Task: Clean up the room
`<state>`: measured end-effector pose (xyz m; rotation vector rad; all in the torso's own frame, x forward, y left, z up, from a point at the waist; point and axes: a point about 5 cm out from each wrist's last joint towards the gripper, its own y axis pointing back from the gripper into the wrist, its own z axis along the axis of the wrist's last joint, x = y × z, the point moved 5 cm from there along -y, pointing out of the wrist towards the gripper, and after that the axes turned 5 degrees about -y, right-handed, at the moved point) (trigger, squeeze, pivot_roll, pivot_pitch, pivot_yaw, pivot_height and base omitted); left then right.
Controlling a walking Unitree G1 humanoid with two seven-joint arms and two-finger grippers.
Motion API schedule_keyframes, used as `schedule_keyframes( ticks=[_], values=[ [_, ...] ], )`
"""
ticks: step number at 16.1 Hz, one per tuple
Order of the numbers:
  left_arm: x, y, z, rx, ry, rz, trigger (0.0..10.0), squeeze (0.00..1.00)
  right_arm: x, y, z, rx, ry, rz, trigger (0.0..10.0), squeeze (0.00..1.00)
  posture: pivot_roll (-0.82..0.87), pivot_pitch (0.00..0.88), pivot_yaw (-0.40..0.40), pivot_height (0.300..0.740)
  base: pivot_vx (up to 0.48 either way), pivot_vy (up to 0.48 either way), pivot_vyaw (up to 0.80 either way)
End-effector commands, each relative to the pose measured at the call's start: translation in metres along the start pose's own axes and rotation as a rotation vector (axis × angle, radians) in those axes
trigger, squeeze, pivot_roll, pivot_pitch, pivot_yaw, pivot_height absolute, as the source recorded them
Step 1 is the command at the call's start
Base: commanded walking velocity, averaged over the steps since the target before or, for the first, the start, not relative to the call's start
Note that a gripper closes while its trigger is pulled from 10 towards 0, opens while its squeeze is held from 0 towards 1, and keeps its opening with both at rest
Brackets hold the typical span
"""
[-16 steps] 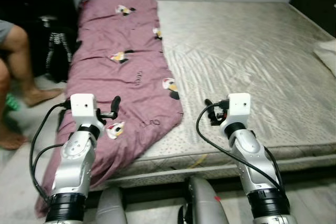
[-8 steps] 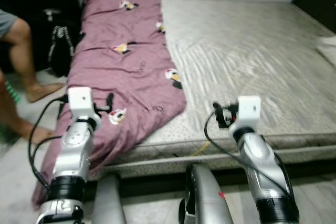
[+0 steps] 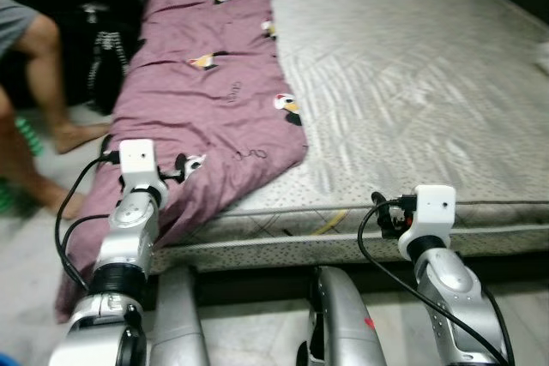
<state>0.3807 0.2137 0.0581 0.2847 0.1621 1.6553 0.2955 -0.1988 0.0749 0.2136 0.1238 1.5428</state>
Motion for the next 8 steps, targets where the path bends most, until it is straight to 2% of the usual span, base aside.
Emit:
schedule_keyframes(
  ticks=[1, 5, 7, 8],
  values=[
    [-0.003, -0.003, 0.001, 0.011, -0.01, 0.005, 10.0, 0.0, -0.006, 0.003, 0.002, 0.006, 0.01, -0.009, 10.0, 0.0, -0.09, 0.01, -0.071, 0.499, 0.0, 0.0, 0.0],
    [-0.015, -0.007, -0.007, 0.06, -0.039, -0.029, 10.0, 0.0, -0.013, 0.01, 0.001, 0.02, 0.034, -0.017, 10.0, 0.0, -0.12, 0.016, -0.081, 0.499, 0.0, 0.0, 0.0],
    [-0.057, -0.006, -0.026, 0.164, -0.161, -0.21, 10.0, 0.0, -0.013, 0.012, 0.003, 0.021, 0.045, -0.014, 10.0, 0.0, -0.12, 0.014, -0.085, 0.499, 0.0, 0.0, 0.0],
    [-0.071, -0.004, -0.03, 0.179, -0.205, -0.276, 10.0, 0.0, -0.013, 0.011, 0.003, 0.022, 0.046, -0.014, 10.0, 0.0, -0.12, 0.012, -0.084, 0.499, 0.0, 0.0, 0.0]
  ],
)
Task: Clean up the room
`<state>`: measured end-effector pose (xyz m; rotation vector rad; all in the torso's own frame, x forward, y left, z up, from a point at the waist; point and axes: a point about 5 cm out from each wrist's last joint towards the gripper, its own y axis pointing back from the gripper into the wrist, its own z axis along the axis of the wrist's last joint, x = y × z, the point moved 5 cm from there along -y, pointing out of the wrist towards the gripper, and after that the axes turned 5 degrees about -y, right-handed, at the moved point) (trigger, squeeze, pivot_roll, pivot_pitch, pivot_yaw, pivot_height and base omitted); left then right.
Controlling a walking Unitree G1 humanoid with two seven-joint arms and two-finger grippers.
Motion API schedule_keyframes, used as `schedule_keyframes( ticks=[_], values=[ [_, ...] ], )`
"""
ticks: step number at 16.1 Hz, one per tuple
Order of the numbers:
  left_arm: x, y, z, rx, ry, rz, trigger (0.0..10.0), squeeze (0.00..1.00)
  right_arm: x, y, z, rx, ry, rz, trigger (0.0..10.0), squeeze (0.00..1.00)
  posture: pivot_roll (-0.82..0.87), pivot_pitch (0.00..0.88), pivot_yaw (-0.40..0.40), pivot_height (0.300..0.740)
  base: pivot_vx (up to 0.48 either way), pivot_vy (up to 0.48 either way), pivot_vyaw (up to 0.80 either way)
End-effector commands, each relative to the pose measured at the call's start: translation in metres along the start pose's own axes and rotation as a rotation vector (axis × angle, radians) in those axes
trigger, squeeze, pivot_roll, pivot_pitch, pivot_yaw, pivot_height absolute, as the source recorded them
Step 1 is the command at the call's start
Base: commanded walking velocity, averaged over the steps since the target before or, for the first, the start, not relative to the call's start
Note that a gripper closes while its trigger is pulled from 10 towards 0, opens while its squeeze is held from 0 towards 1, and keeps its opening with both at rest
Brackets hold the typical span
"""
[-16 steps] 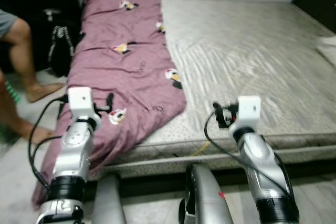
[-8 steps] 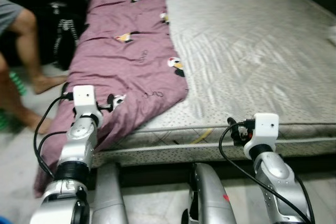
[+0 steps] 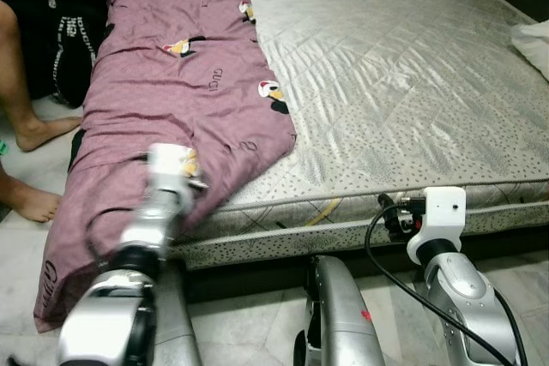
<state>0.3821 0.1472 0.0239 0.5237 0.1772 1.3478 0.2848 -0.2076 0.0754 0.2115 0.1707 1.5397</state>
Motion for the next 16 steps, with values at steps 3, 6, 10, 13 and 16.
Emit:
schedule_keyframes(
  ticks=[3, 6, 10, 13, 16],
  values=[
    [-0.054, -0.002, 0.019, -0.095, -0.426, -0.198, 10.0, 0.0, 0.001, -0.002, 0.008, -0.017, 0.013, 0.0, 10.0, 0.0, -0.13, 0.002, -0.079, 0.499, 0.0, 0.0, 0.0],
    [-0.099, 0.007, 0.019, -0.164, -0.619, -0.381, 10.0, 0.0, 0.004, -0.005, 0.01, -0.02, 0.023, 0.015, 10.0, 0.0, -0.11, 0.0, -0.084, 0.499, 0.0, 0.0, 0.0],
    [-0.129, 0.024, 0.003, -0.201, -0.657, -0.543, 10.0, 0.0, 0.007, -0.009, 0.011, -0.027, 0.029, 0.019, 10.0, 0.0, -0.1, 0.0, -0.085, 0.499, 0.0, 0.0, 0.0],
    [-0.102, 0.024, 0.053, -0.413, -0.531, -0.319, 10.0, 0.0, 0.008, -0.013, 0.011, -0.029, 0.026, 0.012, 10.0, 0.0, -0.1, 0.002, -0.077, 0.499, 0.0, 0.0, 0.0],
    [-0.034, 0.019, 0.089, -0.459, -0.34, -0.002, 10.0, 0.0, 0.008, -0.016, 0.013, -0.038, 0.012, 0.007, 10.0, 0.0, -0.09, 0.0, -0.067, 0.499, 0.0, 0.0, 0.0]
  ],
)
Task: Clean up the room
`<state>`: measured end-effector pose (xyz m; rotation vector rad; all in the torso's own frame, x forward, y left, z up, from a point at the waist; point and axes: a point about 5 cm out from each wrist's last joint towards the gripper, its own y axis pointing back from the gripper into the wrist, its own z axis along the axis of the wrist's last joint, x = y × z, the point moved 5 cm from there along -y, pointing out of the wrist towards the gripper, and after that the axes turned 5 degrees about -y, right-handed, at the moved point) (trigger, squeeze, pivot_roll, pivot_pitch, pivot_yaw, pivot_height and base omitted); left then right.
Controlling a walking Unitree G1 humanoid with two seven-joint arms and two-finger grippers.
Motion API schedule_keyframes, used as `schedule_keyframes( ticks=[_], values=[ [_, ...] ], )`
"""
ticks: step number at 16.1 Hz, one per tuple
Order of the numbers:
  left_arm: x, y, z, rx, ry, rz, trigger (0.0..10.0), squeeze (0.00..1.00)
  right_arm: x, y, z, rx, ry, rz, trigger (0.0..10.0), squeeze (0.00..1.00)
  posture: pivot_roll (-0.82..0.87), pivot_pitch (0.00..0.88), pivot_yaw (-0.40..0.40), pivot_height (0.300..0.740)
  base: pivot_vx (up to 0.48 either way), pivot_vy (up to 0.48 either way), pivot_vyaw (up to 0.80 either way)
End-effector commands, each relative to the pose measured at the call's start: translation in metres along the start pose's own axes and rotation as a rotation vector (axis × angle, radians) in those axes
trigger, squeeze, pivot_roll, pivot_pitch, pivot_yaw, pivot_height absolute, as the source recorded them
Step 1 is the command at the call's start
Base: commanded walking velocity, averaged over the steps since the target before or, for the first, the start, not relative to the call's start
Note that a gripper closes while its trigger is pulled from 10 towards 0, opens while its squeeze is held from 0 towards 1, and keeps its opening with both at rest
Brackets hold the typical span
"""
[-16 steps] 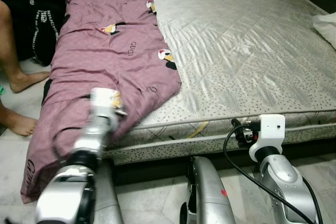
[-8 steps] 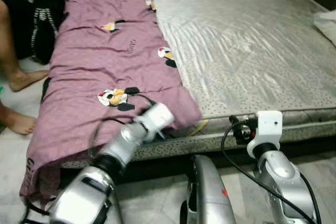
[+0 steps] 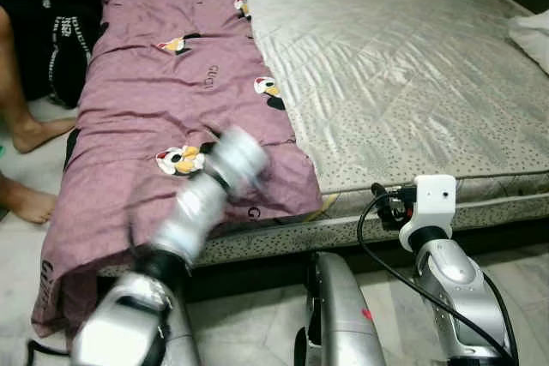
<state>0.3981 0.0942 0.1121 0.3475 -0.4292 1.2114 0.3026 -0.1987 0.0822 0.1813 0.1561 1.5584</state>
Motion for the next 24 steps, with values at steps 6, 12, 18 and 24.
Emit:
schedule_keyframes(
  ticks=[6, 12, 18, 24],
  values=[
    [0.006, 0.036, -0.024, 0.044, 0.202, 0.09, 10.0, 0.0, 0.024, -0.038, 0.023, -0.072, -0.052, 0.071, 10.0, 0.0, -0.01, 0.0, -0.051, 0.499, 0.0, 0.0, 0.0],
    [0.049, 0.139, -0.053, 0.082, 0.503, 0.329, 10.0, 0.0, 0.058, -0.082, 0.032, -0.069, -0.099, 0.132, 10.0, 0.0, 0.17, 0.0, -0.073, 0.499, 0.0, 0.0, 0.0],
    [0.032, 0.169, -0.058, 0.169, 0.604, 0.334, 10.0, 0.0, 0.129, -0.091, 0.0, 0.111, -0.166, 0.288, 10.0, 0.0, 0.2, 0.0, -0.095, 0.499, 0.0, 0.0, 0.0],
    [0.029, 0.159, -0.053, 0.185, 0.577, 0.288, 10.0, 0.0, 0.183, -0.067, -0.057, 0.407, -0.048, 0.495, 10.0, 0.0, 0.2, 0.0, -0.099, 0.499, 0.0, 0.0, 0.0]
  ],
)
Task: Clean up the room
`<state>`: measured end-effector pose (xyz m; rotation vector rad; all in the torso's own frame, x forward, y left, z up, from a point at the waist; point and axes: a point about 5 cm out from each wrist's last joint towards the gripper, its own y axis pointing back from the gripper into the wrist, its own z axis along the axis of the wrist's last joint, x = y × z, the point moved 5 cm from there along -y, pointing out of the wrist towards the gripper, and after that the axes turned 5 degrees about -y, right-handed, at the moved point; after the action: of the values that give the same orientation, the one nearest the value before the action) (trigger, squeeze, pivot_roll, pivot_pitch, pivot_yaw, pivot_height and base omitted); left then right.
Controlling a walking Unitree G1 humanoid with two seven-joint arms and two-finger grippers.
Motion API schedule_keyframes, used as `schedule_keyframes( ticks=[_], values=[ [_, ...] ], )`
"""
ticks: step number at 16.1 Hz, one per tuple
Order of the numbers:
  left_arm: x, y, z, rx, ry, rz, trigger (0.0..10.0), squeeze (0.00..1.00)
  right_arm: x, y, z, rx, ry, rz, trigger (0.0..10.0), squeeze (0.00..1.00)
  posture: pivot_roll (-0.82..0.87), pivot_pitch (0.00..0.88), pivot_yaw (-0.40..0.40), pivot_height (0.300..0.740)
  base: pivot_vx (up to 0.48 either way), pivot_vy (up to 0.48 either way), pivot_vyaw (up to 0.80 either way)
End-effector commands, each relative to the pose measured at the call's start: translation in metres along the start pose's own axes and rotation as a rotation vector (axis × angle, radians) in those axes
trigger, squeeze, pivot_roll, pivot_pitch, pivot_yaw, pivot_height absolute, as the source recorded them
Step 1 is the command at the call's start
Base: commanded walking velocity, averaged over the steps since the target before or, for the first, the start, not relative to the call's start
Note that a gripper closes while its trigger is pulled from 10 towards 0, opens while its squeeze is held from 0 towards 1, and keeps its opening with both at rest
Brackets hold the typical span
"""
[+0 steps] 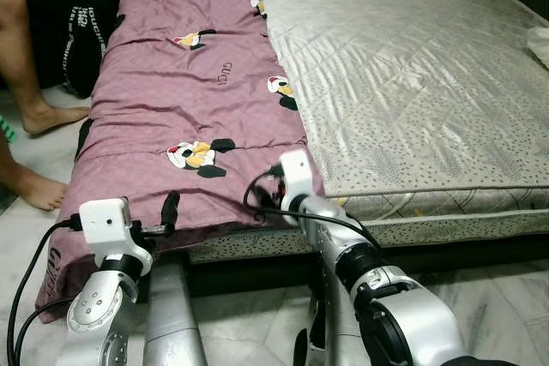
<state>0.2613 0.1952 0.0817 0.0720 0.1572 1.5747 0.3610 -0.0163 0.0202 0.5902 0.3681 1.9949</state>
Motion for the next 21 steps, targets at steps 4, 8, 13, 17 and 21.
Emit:
schedule_keyframes(
  ticks=[4, 8, 13, 17, 21],
  values=[
    [-0.003, -0.002, 0.0, 0.013, -0.015, -0.007, 10.0, 0.0, -0.052, 0.011, -0.006, 0.031, -0.17, -0.174, 10.0, 0.0, 0.18, 0.0, -0.099, 0.499, 0.0, 0.0, 0.0],
    [-0.003, -0.003, -0.001, 0.023, -0.033, -0.011, 10.0, 0.0, -0.101, 0.031, 0.001, -0.038, -0.301, -0.325, 10.0, 0.0, 0.17, 0.0, -0.081, 0.499, 0.0, 0.0, 0.0],
    [0.01, -0.008, -0.005, 0.036, 0.032, 0.085, 10.0, 0.0, -0.118, 0.063, 0.03, -0.303, -0.301, -0.373, 10.0, 0.0, 0.12, 0.0, -0.036, 0.499, 0.0, 0.0, 0.0],
    [0.006, -0.013, -0.001, 0.001, 0.014, 0.043, 10.0, 0.0, -0.097, 0.103, 0.033, -0.462, -0.255, -0.351, 10.0, 0.0, 0.09, 0.0, -0.023, 0.499, 0.0, 0.0, 0.0],
    [-0.007, -0.029, 0.013, -0.058, 0.045, -0.009, 10.0, 0.0, -0.088, 0.144, 0.041, -0.595, -0.076, -0.367, 10.0, 0.0, 0.04, 0.0, 0.004, 0.499, 0.0, 0.0, 0.0]
  ],
)
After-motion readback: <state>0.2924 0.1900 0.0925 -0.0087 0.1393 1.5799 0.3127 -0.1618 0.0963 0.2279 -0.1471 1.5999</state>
